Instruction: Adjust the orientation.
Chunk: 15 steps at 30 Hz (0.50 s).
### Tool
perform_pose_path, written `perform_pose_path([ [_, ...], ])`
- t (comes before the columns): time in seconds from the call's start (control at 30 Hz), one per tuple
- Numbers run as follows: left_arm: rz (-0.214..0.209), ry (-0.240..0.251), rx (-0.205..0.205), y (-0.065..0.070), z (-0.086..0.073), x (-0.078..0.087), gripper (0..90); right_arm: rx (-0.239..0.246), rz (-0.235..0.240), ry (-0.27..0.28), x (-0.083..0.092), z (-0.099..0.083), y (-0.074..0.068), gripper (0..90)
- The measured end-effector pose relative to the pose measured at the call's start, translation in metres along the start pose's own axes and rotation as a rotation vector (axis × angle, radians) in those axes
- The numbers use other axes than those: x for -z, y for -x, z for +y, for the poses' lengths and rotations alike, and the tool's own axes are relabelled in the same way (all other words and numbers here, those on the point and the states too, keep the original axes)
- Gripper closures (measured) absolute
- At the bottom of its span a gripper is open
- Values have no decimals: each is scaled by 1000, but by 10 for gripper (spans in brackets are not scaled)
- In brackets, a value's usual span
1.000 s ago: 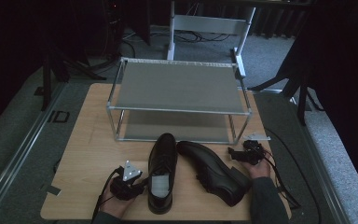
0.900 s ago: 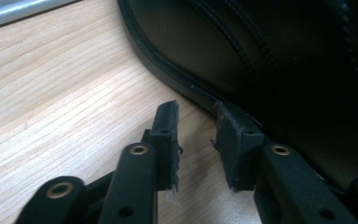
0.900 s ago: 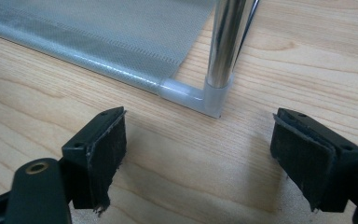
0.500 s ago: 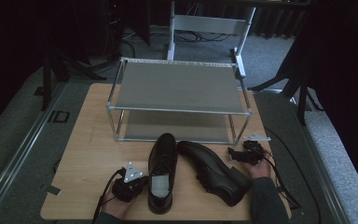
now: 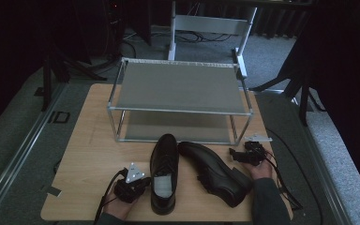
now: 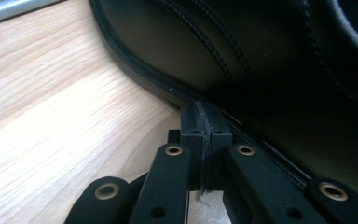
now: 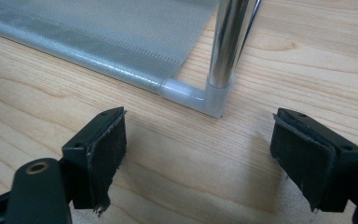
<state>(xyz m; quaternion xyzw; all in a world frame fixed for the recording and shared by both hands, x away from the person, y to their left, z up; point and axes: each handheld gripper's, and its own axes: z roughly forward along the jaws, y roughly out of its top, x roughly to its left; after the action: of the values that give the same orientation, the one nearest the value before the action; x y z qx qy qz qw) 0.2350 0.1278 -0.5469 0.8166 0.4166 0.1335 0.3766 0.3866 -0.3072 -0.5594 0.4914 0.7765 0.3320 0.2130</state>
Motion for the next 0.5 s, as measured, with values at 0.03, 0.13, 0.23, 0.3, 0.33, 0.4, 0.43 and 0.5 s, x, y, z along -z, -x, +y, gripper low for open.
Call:
perform_pose_path([
  [0.03, -9, -1, -5, 1, 1, -1, 898, 0, 0, 0, 0, 0, 0, 181],
  [0.13, -16, 6, -10, 4, 1, -3, 898, 1, 1, 0, 0, 0, 0, 181],
  [0.23, -24, 6, -12, 6, 1, -4, 898, 3, 3, 0, 0, 0, 0, 181],
  [0.3, -36, 9, -13, 7, 2, -6, 897, 3, 3, 0, 0, 0, 0, 181],
  [0.33, -44, 10, -20, 10, 3, -8, 897, 4, 4, 0, 0, 0, 0, 181],
  [0.4, -48, 12, -22, 11, 4, -9, 898, 4, 5, 0, 0, 0, 0, 181],
  [0.43, -57, 12, -26, 13, 5, -11, 897, 4, 5, 0, 0, 0, 0, 181],
  [0.5, -62, 13, -26, 14, 5, -12, 897, 5, 6, 0, -1, 0, 0, 181],
])
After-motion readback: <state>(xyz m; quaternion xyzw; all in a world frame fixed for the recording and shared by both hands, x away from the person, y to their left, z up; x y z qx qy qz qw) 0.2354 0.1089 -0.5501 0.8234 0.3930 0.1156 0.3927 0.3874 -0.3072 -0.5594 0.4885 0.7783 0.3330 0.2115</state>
